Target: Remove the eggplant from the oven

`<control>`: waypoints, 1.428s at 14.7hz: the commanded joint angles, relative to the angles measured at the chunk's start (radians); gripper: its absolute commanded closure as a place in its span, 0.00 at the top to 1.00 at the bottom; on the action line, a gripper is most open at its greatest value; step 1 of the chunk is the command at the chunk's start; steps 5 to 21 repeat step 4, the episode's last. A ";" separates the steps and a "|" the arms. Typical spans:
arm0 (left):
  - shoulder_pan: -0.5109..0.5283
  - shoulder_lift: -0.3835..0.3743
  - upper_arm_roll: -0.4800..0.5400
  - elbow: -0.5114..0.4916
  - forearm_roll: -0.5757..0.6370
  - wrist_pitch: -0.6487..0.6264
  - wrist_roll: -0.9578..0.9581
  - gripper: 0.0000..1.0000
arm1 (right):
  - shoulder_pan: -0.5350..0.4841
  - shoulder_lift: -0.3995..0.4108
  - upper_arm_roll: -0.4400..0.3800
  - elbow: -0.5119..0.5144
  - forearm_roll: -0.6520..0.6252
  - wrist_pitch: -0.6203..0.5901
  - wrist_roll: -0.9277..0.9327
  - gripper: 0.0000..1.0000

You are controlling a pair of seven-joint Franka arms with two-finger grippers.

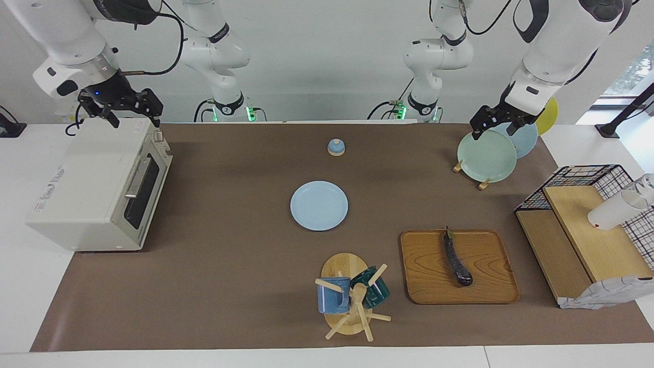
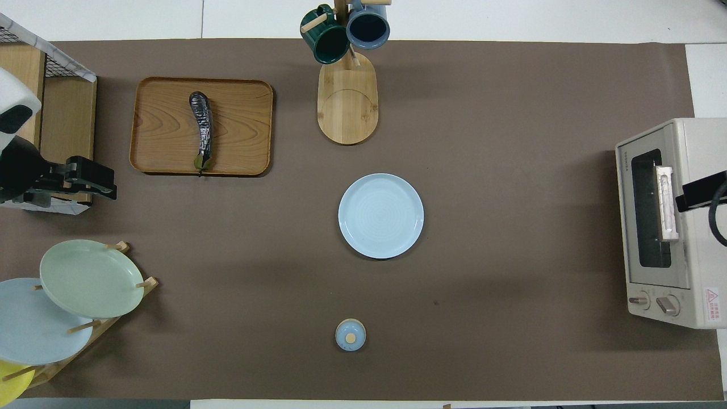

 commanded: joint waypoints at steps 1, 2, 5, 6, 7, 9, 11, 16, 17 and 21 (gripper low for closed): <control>0.007 0.009 0.000 0.017 -0.010 0.005 0.020 1.00 | -0.004 -0.012 -0.001 -0.017 0.026 0.012 0.014 1.00; 0.012 0.006 -0.003 0.017 -0.010 0.005 0.020 1.00 | -0.007 -0.012 -0.001 -0.017 0.026 0.012 0.014 1.00; 0.008 0.006 -0.002 0.017 -0.010 0.003 0.020 1.00 | -0.011 -0.012 -0.001 -0.017 0.026 0.012 0.014 1.00; 0.008 0.006 -0.002 0.017 -0.010 0.003 0.020 1.00 | -0.011 -0.012 -0.001 -0.017 0.026 0.012 0.014 1.00; 0.008 0.006 -0.002 0.017 -0.010 0.003 0.020 1.00 | -0.011 -0.012 -0.001 -0.017 0.026 0.012 0.014 1.00; 0.008 0.006 -0.002 0.017 -0.010 0.003 0.020 1.00 | -0.011 -0.012 -0.001 -0.017 0.026 0.012 0.014 1.00; 0.008 0.006 -0.002 0.017 -0.010 0.003 0.020 1.00 | -0.011 -0.012 -0.001 -0.017 0.026 0.012 0.014 1.00; 0.008 0.006 -0.002 0.017 -0.010 0.003 0.020 1.00 | -0.011 -0.012 -0.001 -0.017 0.026 0.012 0.014 1.00; 0.008 0.006 -0.002 0.017 -0.010 0.003 0.020 1.00 | -0.011 -0.012 -0.001 -0.017 0.026 0.012 0.014 1.00; 0.008 0.006 -0.002 0.017 -0.010 0.003 0.020 1.00 | -0.011 -0.012 -0.001 -0.017 0.026 0.012 0.014 1.00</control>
